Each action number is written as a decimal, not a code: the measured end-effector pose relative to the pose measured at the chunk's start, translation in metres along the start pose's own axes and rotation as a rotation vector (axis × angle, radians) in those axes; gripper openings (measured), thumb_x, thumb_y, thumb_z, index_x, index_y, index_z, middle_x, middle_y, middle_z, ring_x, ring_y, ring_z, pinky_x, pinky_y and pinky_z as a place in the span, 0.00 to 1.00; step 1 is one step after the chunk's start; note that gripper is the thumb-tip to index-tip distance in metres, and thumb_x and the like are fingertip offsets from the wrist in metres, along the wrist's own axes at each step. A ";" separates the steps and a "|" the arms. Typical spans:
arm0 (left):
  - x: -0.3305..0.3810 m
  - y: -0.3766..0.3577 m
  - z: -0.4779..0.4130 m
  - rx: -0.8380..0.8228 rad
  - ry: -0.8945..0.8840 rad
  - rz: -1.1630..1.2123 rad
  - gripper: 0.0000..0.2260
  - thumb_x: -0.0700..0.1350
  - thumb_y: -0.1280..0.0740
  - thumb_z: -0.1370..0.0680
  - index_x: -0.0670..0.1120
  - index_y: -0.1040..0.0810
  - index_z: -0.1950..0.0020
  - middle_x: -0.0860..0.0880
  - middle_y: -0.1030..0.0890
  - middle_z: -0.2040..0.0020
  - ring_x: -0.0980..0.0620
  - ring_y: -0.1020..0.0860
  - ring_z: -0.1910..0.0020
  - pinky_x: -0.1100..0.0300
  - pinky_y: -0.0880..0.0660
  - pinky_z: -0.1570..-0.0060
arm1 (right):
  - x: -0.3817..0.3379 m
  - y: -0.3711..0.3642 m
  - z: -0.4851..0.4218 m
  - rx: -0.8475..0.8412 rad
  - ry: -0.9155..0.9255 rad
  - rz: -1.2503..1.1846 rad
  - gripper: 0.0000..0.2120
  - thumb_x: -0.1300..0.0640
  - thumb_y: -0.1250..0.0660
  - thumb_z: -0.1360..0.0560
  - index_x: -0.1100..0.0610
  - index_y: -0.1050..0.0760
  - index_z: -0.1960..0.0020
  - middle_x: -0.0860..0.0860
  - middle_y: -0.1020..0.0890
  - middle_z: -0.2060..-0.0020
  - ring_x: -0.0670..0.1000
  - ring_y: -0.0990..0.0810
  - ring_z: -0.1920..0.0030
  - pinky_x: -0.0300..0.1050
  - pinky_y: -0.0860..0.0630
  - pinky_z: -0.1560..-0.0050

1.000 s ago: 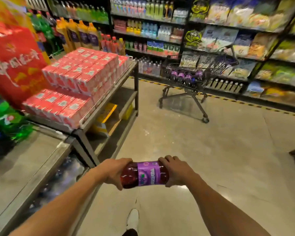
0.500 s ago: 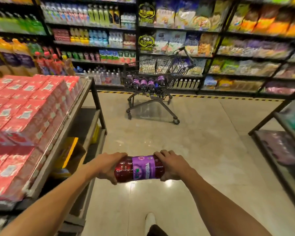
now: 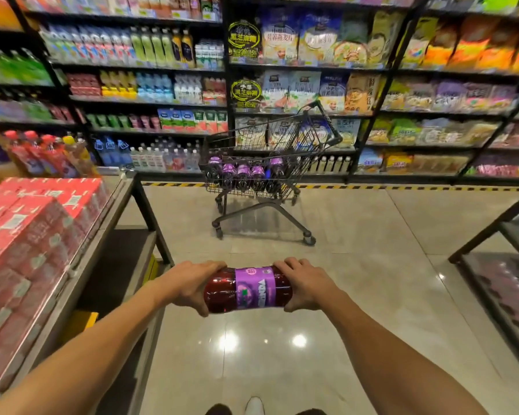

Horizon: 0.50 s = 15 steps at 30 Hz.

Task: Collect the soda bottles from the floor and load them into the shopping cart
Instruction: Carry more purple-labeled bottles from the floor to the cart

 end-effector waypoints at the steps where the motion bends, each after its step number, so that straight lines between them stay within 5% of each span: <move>1: -0.005 0.007 -0.012 0.003 -0.004 0.002 0.46 0.57 0.20 0.34 0.56 0.42 0.22 0.55 0.27 0.29 0.51 0.27 0.32 0.52 0.30 0.31 | 0.007 0.005 -0.011 0.003 0.000 0.001 0.51 0.39 0.21 0.35 0.46 0.45 0.20 0.50 0.31 0.28 0.56 0.29 0.32 0.54 0.24 0.39; 15: -0.129 0.099 -0.192 -0.043 -0.039 0.025 0.51 0.60 0.21 0.38 0.56 0.44 0.22 0.54 0.27 0.29 0.50 0.26 0.33 0.52 0.29 0.31 | 0.081 0.072 -0.209 -0.046 -0.032 -0.035 0.52 0.40 0.20 0.35 0.45 0.45 0.19 0.50 0.31 0.26 0.57 0.30 0.29 0.57 0.27 0.32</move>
Point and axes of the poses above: each hand's wrist, its own z-axis away from the middle knuckle, its own y-axis out of the back of the hand, x = y × z, the point moved 2 cm from there along -z, towards the middle knuckle
